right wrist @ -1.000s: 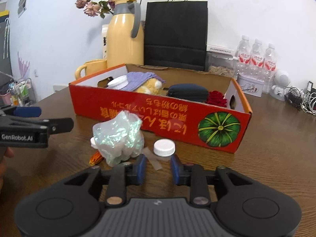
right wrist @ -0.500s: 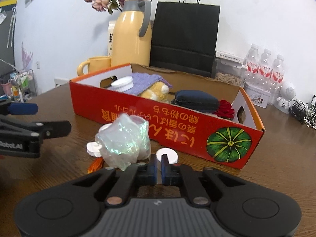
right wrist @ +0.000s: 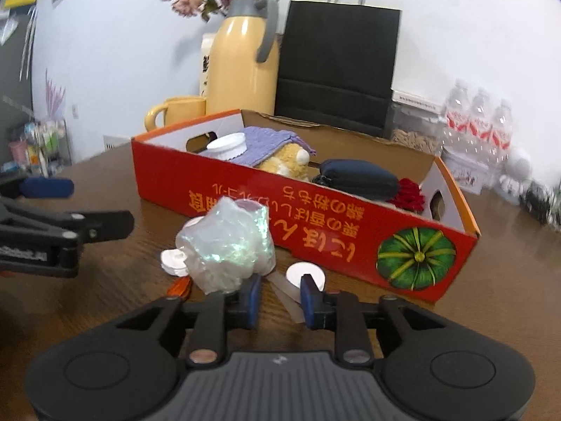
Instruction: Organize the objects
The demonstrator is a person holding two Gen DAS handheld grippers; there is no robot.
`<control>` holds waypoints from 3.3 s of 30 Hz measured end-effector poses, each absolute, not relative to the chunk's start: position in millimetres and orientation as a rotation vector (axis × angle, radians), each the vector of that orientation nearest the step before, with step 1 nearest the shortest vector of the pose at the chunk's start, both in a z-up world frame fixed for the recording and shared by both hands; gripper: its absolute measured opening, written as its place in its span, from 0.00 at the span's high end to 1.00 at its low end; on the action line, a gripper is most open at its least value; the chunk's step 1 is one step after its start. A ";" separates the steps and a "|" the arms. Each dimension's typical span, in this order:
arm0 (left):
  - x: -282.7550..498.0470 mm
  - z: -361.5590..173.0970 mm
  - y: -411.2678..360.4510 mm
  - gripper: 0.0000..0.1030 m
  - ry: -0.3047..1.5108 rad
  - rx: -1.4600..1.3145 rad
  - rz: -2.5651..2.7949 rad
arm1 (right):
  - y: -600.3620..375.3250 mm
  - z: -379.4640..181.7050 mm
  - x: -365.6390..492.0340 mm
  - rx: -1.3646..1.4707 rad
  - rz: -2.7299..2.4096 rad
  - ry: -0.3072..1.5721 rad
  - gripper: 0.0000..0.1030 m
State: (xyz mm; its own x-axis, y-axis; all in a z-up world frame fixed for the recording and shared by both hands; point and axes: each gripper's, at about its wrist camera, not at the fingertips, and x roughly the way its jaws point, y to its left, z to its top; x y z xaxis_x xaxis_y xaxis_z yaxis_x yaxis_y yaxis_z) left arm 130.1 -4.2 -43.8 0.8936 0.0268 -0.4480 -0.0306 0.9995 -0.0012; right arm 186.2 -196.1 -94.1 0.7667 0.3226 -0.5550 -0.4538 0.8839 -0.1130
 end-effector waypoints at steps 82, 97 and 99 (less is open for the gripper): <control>166.4 -46.1 -86.9 0.60 0.524 0.029 -0.196 | -255.6 -71.5 147.9 -0.029 0.361 0.302 0.97; 162.2 -2.3 -76.8 0.61 0.413 0.004 -0.216 | -254.0 -55.7 152.2 -0.062 0.367 0.276 0.96; 167.8 5.4 -75.8 0.61 0.396 0.005 -0.210 | -254.8 -47.9 157.4 -0.069 0.361 0.264 0.96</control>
State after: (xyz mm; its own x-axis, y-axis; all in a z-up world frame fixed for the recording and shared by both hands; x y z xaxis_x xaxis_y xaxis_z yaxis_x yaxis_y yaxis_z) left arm 167.8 -75.8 5.4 0.9014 -0.2018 -0.3832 0.2038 0.9783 -0.0358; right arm 157.4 -254.8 -47.9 0.9016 0.3401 -0.2671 -0.3580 0.9335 -0.0197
